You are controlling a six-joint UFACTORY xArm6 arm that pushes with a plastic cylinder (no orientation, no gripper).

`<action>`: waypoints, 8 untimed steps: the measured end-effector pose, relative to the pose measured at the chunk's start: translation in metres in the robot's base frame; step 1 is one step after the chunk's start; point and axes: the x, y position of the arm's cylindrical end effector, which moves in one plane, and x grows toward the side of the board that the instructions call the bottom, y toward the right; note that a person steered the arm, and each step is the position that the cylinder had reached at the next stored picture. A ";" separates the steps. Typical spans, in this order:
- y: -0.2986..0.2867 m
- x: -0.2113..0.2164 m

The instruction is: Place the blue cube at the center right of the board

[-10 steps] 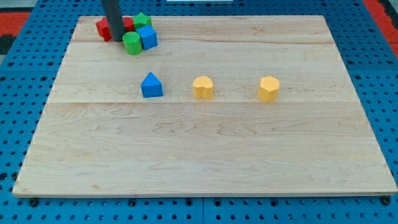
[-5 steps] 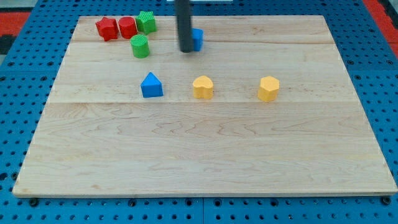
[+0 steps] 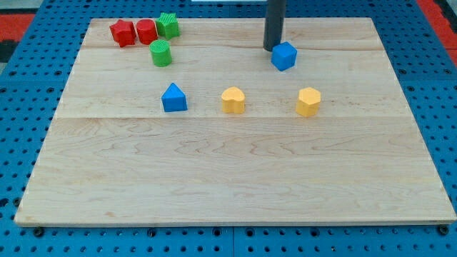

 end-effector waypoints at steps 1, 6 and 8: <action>0.013 0.035; 0.098 0.066; 0.116 0.106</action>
